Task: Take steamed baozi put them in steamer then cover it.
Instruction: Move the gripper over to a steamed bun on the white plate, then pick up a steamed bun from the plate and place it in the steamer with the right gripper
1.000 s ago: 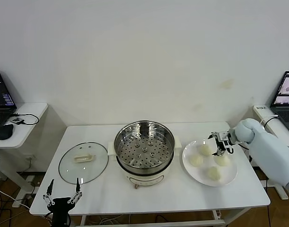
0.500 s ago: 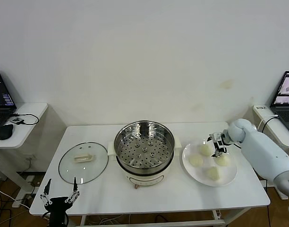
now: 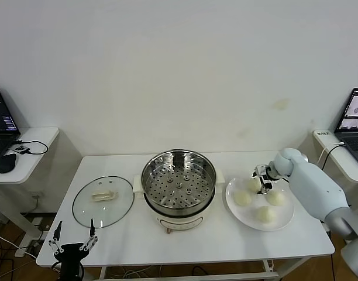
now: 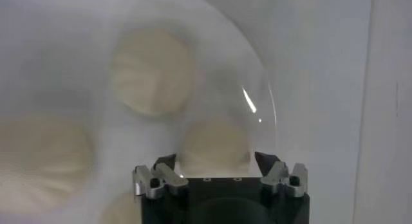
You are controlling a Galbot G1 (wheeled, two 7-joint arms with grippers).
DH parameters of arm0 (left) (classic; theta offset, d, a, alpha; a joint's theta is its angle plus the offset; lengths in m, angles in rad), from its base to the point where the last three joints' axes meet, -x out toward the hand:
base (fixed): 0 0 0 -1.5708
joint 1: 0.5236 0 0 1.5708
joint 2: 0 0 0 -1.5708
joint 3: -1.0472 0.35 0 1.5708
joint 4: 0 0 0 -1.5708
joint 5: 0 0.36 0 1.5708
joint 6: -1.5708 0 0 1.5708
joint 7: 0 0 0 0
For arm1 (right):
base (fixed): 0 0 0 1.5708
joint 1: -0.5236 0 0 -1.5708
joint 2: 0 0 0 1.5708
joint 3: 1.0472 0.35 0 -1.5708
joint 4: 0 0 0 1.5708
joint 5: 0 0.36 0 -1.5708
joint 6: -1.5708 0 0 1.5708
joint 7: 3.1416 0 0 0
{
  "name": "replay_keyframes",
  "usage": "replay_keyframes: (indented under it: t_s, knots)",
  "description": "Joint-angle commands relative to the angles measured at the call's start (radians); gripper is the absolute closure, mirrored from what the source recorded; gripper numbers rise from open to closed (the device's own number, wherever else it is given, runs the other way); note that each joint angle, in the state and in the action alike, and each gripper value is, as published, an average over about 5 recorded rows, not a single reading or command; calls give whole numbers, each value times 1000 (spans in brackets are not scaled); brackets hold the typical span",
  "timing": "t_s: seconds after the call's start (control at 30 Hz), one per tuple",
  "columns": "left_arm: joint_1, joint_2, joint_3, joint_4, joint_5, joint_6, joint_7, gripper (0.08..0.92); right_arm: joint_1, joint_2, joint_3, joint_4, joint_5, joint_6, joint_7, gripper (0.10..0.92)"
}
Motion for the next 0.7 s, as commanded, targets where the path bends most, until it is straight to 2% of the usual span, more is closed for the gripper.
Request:
replay_keyframes:
  t_s: [0.03, 0.17, 0.4, 0.7]
  knots:
    - [0, 1, -2, 3, -4, 0, 0, 177, 2, 22, -4, -26, -15, -1, -2, 358]
    - [0, 1, -2, 4, -5, -1, 0, 177, 5, 6, -7, -9, -9, -2, -8, 409]
    - [2, 1, 0, 3, -5, -1, 0, 177, 17, -65, -35, 86, 56, -14, -20, 450]
    - [3, 10, 10, -2, -17, 5, 3, 177, 170, -245, -185, 331, 286, -53, -33, 443]
